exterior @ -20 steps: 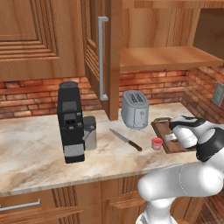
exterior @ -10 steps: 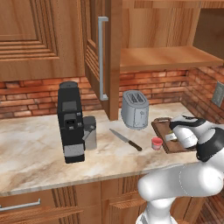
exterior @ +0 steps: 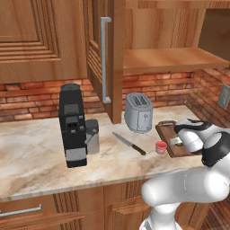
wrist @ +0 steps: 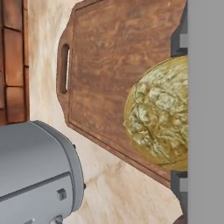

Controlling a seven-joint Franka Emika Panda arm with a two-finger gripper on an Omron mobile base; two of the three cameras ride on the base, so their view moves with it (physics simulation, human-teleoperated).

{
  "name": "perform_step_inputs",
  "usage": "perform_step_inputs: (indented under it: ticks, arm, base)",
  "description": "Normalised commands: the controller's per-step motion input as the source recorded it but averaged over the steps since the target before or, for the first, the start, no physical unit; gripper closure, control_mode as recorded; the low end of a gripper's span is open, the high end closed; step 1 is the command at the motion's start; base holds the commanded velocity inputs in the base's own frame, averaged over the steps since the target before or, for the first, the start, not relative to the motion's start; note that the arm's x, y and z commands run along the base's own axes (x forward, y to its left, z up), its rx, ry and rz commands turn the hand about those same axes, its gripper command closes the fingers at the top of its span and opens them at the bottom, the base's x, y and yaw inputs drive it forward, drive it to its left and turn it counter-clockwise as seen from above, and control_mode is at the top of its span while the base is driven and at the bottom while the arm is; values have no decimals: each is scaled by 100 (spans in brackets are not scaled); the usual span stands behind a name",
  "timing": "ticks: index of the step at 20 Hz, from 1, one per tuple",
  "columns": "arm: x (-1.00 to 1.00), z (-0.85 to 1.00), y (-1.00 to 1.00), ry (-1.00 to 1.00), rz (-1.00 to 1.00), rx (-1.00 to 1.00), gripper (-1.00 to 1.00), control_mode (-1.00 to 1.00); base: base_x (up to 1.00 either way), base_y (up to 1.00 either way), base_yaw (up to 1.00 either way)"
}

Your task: Pick the bread, place it on the cutting board, pick the jam, place it on the counter, and close the cabinet.

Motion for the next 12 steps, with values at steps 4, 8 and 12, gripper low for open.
perform_step_inputs:
  ticks: [4,8,12]
  arm:
    - [-21,7,0,-3,0,0,-100,-100]
    - [-19,33,0,-7,0,0,-100,-100]
    - [-12,40,0,-8,0,0,-100,-100]
  base:
    - [0,0,0]
    - [0,0,0]
    - [0,0,0]
